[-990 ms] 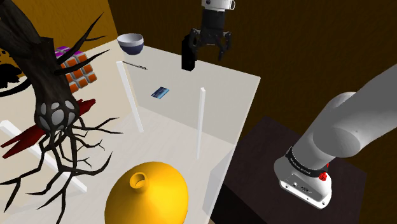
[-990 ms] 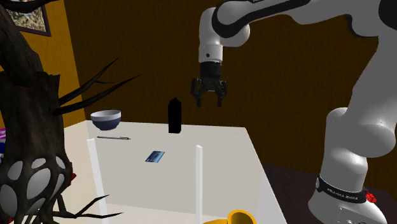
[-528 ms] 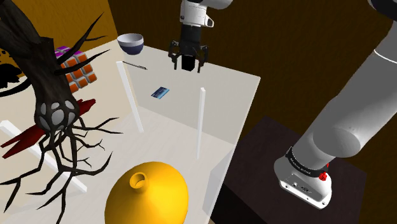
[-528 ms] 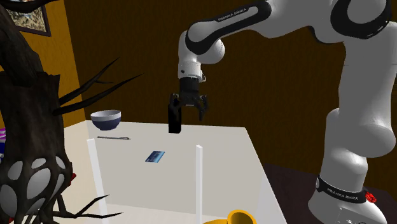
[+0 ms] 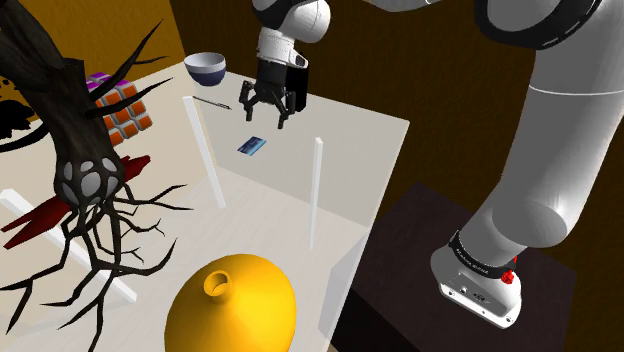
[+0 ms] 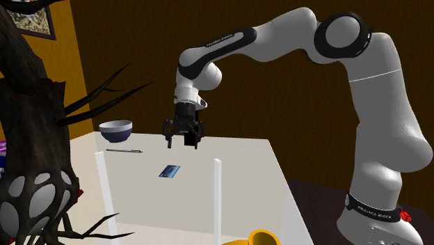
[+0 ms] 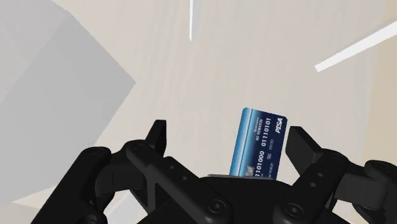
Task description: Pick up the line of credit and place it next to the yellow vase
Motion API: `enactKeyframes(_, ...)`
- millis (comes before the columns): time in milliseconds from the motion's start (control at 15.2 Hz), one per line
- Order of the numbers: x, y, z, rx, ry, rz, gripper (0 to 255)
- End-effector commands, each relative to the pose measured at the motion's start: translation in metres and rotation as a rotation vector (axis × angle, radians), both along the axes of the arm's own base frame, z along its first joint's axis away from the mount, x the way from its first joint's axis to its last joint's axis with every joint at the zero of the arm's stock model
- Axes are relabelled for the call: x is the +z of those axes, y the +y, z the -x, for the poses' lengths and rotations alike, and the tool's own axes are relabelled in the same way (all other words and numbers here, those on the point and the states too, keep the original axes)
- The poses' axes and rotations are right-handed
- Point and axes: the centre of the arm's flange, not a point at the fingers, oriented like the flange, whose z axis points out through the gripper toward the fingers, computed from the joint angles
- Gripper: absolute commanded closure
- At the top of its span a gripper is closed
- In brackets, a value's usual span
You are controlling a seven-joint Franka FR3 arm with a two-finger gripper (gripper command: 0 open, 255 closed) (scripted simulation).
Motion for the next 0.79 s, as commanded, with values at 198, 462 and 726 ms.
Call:
enactKeyframes(198,-0.051,0.007,-0.046,-0.148,0.085,-0.076,0)
enactKeyframes(462,-0.069,0.015,-0.047,-0.163,0.093,-0.083,0)
enactKeyframes(726,-0.087,0.026,-0.044,-0.163,0.093,-0.083,0)
